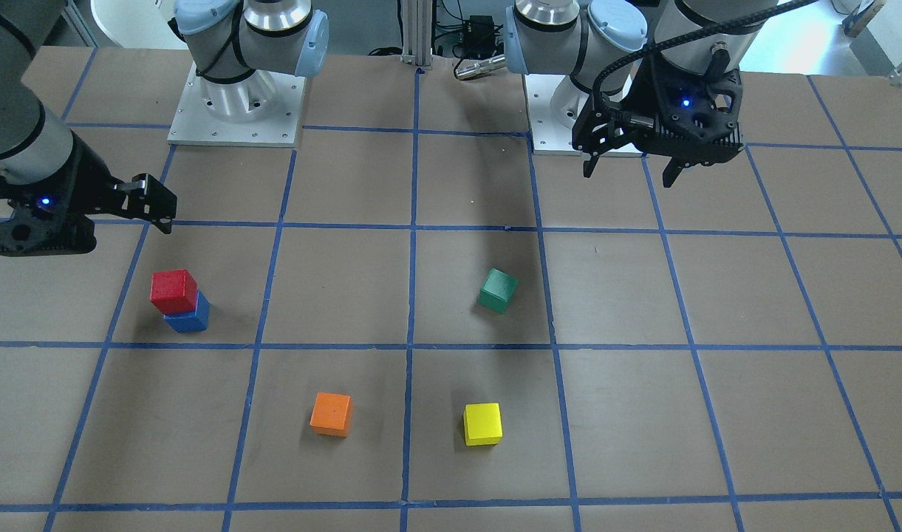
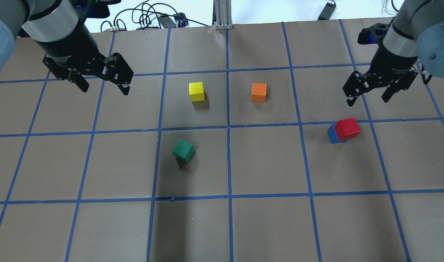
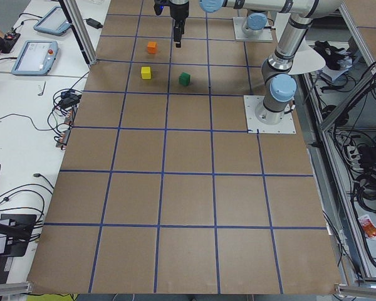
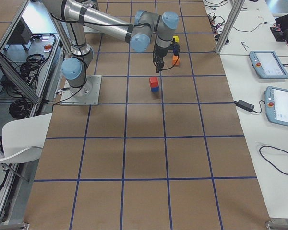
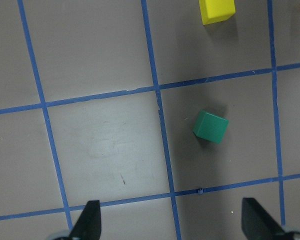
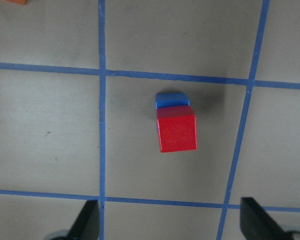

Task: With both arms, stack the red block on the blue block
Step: 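Raise the open right gripper away from the stacked cubes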

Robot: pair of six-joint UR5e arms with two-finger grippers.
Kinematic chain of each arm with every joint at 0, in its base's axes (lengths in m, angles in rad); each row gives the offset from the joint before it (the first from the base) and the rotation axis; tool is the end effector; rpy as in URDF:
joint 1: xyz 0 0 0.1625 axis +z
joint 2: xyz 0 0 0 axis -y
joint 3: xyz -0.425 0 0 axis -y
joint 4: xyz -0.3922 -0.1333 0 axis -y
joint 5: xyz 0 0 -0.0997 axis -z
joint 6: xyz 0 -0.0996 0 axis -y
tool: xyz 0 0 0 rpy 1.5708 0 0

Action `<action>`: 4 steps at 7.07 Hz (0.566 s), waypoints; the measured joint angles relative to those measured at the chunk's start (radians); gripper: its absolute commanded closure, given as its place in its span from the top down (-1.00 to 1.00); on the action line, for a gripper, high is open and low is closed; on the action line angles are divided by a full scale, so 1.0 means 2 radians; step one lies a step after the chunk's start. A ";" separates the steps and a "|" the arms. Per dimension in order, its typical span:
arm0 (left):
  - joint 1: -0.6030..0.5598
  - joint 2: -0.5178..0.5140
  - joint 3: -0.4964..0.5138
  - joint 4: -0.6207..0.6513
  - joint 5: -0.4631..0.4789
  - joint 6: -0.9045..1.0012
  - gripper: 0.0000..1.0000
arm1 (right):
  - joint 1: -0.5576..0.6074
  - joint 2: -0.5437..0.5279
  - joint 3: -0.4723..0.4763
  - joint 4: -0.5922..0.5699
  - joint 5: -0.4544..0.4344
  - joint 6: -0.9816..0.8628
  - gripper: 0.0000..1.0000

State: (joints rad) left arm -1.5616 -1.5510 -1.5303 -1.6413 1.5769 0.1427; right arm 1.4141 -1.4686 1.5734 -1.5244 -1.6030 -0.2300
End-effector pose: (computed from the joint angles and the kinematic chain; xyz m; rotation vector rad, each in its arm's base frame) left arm -0.1283 -0.4830 0.5104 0.2092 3.1292 0.0167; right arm 0.0478 -0.5309 0.4308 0.1185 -3.1275 -0.2423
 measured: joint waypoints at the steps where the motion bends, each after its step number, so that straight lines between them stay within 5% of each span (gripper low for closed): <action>1: 0.000 0.000 0.000 0.000 0.000 0.000 1.00 | 0.027 0.000 -0.014 0.011 0.000 0.025 1.00; 4: 0.000 0.000 0.000 0.000 0.000 0.000 1.00 | 0.060 -0.008 -0.018 0.019 0.021 0.073 1.00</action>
State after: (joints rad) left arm -1.5616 -1.5509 -1.5300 -1.6414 1.5769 0.1427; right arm 1.5331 -1.4846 1.5375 -1.4854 -1.5609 -0.0846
